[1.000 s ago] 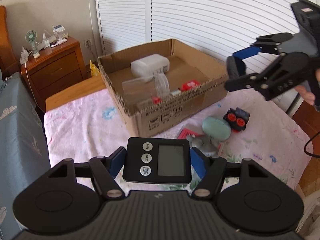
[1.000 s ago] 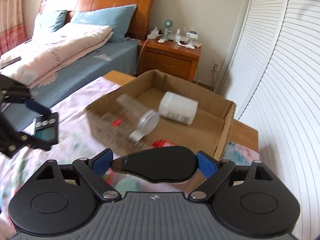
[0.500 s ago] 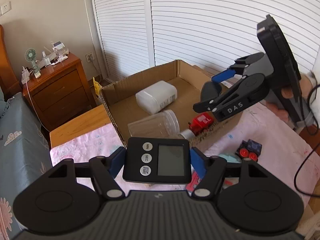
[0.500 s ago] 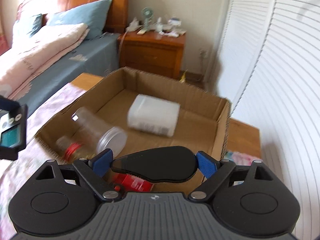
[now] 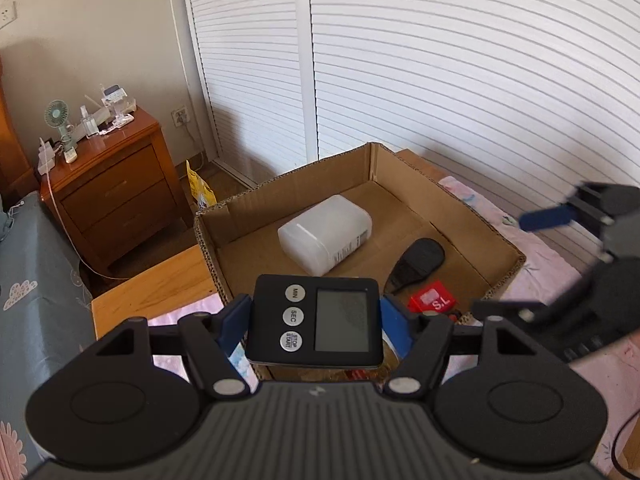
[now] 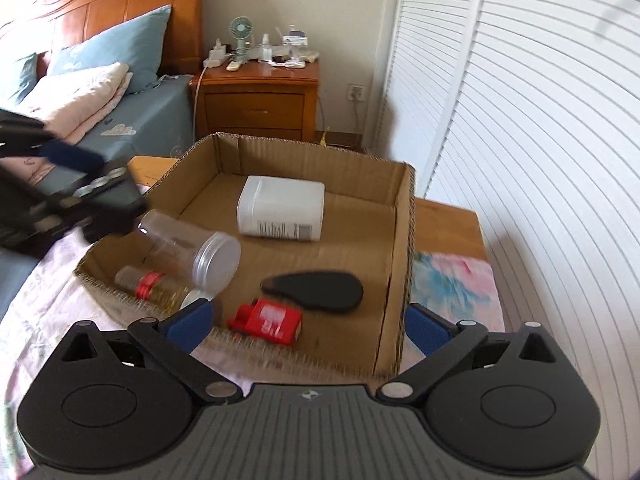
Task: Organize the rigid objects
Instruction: 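Lower the timer and oval case into the box and open both tools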
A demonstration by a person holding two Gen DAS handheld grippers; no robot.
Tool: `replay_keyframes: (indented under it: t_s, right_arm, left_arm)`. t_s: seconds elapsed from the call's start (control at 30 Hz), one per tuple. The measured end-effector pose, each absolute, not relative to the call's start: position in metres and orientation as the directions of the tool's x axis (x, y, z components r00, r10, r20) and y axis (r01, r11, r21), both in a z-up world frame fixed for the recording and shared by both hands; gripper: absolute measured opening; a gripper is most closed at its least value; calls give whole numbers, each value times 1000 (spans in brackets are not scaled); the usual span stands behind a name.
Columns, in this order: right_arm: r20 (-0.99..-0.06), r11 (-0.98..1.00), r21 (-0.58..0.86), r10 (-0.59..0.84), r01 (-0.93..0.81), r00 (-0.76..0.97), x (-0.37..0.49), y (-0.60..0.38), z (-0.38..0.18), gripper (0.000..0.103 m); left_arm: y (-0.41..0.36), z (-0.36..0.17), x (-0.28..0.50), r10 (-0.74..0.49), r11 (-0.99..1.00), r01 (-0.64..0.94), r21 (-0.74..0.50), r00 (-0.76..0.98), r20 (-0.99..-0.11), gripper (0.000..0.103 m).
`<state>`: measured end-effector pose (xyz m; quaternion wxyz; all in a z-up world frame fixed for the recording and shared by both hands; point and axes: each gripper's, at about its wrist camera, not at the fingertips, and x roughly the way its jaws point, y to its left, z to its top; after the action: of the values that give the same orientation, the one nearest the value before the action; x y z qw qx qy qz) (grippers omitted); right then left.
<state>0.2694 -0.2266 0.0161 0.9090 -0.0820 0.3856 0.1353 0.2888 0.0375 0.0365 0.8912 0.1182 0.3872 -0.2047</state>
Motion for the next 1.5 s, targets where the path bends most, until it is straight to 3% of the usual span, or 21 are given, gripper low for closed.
replay_keyframes:
  t_s: [0.4, 0.43, 0.53, 1.0, 1.5]
  right_arm:
    - [-704, 966, 61, 221, -253, 675, 223, -240, 20, 103]
    - [-704, 966, 58, 217, -250, 676, 222, -240, 21, 103]
    - [-699, 969, 55, 209, -241, 684, 221, -241, 22, 103]
    - [-686, 968, 64, 220, -243, 694, 210, -245, 29, 103]
    - [-707, 984, 80, 170, -161, 687, 185, -270, 10, 103]
  left_arm:
    - [25, 18, 347, -198, 918, 391, 69, 601, -774, 69]
    - [26, 17, 350, -190, 924, 376, 69, 607, -772, 72]
    - [27, 17, 354, -153, 942, 324, 87, 645, -749, 101]
    - [35, 32, 320, -164, 946, 313, 79, 678, -716, 101]
    - [29, 25, 226, -208, 951, 309, 14, 672, -711, 101]
